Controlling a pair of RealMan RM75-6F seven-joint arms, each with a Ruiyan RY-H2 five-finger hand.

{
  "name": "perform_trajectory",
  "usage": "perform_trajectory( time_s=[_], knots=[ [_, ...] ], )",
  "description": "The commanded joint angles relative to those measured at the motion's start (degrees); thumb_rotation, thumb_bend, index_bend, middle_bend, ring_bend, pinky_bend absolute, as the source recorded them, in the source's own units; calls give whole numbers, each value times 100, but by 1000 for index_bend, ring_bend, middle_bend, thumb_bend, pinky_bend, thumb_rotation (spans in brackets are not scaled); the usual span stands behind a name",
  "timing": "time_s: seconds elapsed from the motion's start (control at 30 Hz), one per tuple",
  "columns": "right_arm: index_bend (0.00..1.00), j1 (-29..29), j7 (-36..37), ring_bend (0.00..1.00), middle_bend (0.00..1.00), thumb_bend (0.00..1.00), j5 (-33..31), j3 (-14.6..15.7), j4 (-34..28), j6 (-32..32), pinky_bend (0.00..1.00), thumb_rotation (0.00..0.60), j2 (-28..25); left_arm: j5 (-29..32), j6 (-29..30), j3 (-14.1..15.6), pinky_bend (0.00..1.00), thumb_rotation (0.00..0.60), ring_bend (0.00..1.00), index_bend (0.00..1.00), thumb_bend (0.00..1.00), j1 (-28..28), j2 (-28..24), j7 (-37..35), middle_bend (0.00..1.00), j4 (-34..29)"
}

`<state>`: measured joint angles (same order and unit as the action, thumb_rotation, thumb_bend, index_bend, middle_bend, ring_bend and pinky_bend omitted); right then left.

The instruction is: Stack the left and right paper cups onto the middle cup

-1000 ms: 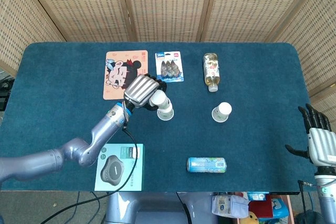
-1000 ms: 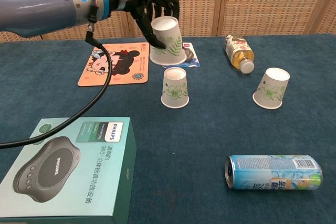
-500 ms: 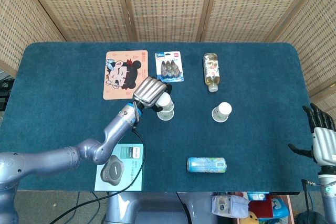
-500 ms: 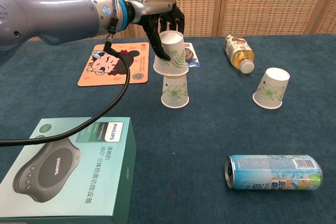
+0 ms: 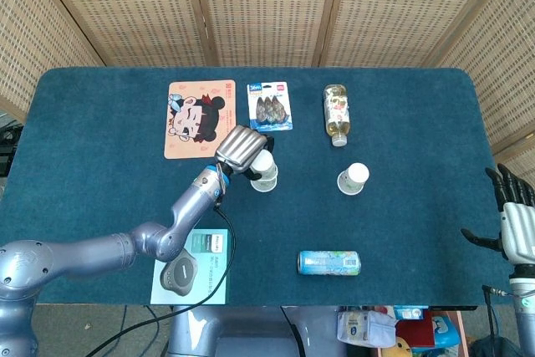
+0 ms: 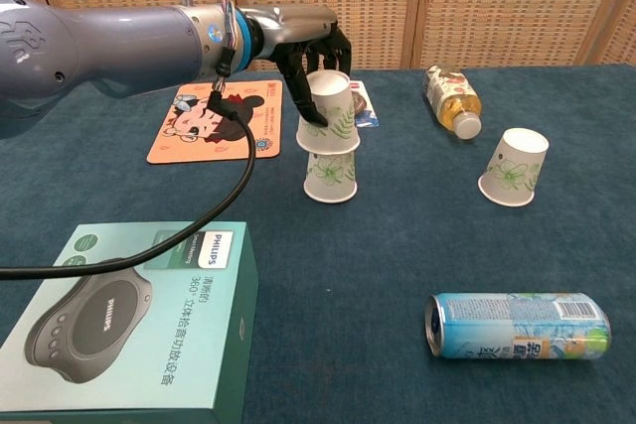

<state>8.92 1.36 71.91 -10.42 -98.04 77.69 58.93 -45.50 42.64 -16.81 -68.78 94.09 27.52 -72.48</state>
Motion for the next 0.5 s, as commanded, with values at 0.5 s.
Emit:
perform_trajectory(
  time_s=[0.5],
  knots=[
    [0, 6, 14, 0, 0, 0, 11, 15, 11, -26, 0, 600, -3, -39, 53, 3, 12, 600, 0, 0, 188, 63, -376, -276, 0, -497]
  ],
)
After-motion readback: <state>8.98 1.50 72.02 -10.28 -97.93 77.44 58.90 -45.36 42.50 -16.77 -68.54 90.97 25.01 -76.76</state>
